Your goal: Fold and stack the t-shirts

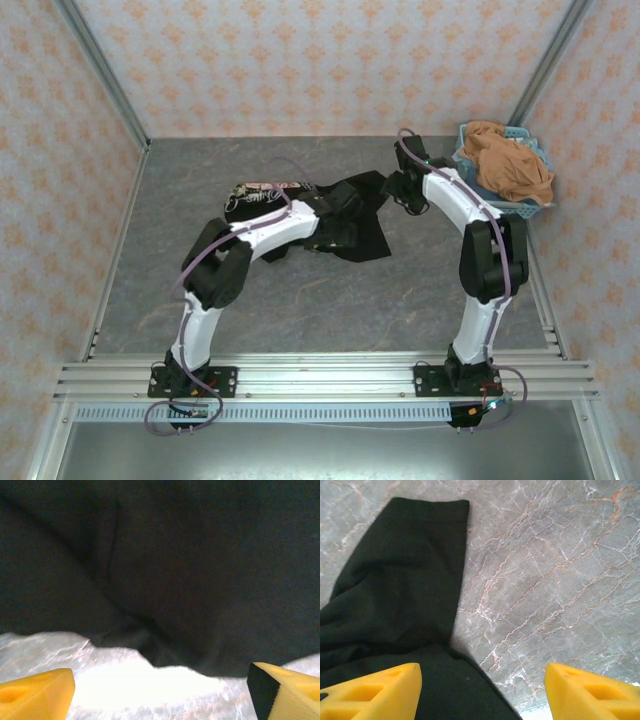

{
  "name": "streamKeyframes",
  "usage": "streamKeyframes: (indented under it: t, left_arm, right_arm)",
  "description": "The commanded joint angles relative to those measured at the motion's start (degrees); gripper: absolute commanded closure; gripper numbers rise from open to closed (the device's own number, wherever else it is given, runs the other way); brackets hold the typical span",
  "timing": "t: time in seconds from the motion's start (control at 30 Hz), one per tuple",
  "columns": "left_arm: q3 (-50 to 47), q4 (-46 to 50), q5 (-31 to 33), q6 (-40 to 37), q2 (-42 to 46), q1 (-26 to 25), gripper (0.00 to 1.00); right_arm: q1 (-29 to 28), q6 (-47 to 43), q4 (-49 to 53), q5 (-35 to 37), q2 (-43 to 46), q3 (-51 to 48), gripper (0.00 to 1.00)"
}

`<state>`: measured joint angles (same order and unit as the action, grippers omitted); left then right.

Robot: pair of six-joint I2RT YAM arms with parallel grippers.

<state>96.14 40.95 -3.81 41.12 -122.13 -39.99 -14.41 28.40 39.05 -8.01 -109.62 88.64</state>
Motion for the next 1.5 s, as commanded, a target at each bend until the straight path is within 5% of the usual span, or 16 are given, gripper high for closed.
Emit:
streamKeyframes:
  t: [0.0, 0.1, 0.17, 0.23, 0.5, 0.7, 1.03, 1.47]
  left_arm:
    - [4.59, 2.86, 2.12, 0.80, -3.94, 0.26, 0.25]
    - [5.11, 3.76, 2.65, 1.07, -6.01, 0.25, 0.48]
    - [2.81, 3.63, 4.51, 1.43, -4.56, 0.26, 0.84]
    - [-0.81, 3.45, 6.75, 1.89, -1.24, 0.48, 1.00]
    - [-24.51, 1.06, 7.08, 2.45, 23.70, 3.27, 1.00]
    - [-36.91, -0.49, 1.32, 2.23, 37.43, 7.70, 1.00]
    - [-44.00, 3.90, 2.58, 2.66, 49.76, 14.42, 1.00]
    - [-44.95, 11.16, 5.99, 2.54, 58.41, 16.98, 1.00]
  right_arm:
    - [0.15, -1.33, 1.49, -0.42, -2.05, 2.86, 0.34]
    - [0.26, -1.47, 1.83, -0.24, -3.10, 4.19, 0.34]
    - [0.31, -1.68, 2.19, -0.08, -3.83, 4.90, 0.34]
    - [0.35, -1.82, 2.47, 0.38, -4.29, 5.36, 0.35]
    - [0.19, 0.30, 1.18, 0.65, -3.86, 2.61, 0.37]
    - [-2.32, 3.46, -0.43, -0.94, -5.60, 0.86, 0.37]
    - [-3.58, 4.53, -1.18, 2.62, -11.05, 4.68, 0.36]
    - [-2.58, 2.50, 0.36, 3.37, -21.38, 14.88, 0.37]
